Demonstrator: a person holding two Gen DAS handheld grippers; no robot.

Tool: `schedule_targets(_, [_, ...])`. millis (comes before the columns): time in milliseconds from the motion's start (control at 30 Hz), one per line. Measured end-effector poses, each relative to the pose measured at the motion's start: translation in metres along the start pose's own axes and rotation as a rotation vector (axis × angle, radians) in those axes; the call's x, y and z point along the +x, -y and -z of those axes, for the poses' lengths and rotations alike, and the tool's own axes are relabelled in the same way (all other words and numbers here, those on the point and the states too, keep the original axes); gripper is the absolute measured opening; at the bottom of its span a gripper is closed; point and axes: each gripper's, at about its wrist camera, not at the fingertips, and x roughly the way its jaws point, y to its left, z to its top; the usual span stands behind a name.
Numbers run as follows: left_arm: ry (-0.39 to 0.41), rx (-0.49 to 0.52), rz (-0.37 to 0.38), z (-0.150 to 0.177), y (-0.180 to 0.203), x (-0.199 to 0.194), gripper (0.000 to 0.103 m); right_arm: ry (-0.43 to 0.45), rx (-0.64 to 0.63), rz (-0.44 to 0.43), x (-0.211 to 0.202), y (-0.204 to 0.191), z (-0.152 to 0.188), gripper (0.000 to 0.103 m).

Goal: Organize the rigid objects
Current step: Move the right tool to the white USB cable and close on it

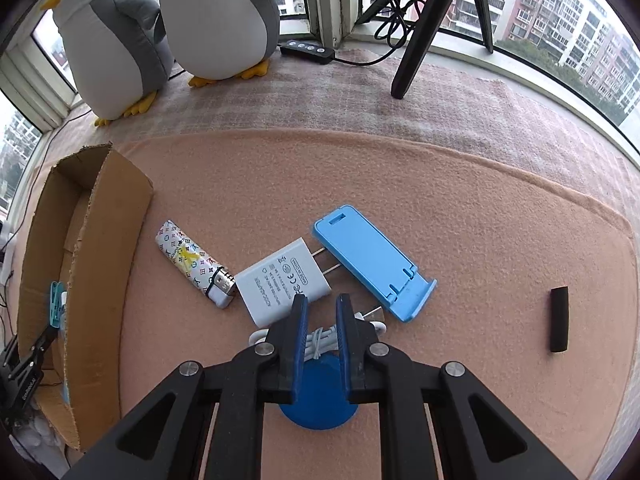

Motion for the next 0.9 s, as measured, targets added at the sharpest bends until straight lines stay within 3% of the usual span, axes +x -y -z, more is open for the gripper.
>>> schedule_targets(400, [0.002, 0.001, 0.000, 0.000, -0.003, 0.001, 0.046, -0.011, 0.013, 0.009, -0.012, 0.017, 0.020, 0.013])
schedule_targets(533, [0.002, -0.002, 0.003, 0.001, -0.003, 0.000, 0.046, 0.014, 0.025, 0.125, -0.018, 0.030, 0.025, 0.013])
schedule_targets(567, [0.002, -0.001, 0.002, 0.001, -0.003, 0.000, 0.046, 0.030, 0.045, 0.104, -0.022, 0.035, 0.027, 0.013])
schedule_targets(733, [0.004, 0.000, -0.001, 0.001, -0.002, 0.000, 0.046, 0.103, 0.061, 0.014, -0.042, 0.035, 0.034, 0.027])
schedule_targets(800, [0.002, 0.002, 0.000, 0.001, -0.002, 0.000, 0.046, 0.090, 0.040, 0.012, -0.041, 0.030, 0.036, 0.044])
schedule_targets(900, [0.002, -0.001, 0.002, 0.002, -0.002, 0.000, 0.046, 0.048, 0.141, -0.066, -0.036, 0.038, 0.043, 0.044])
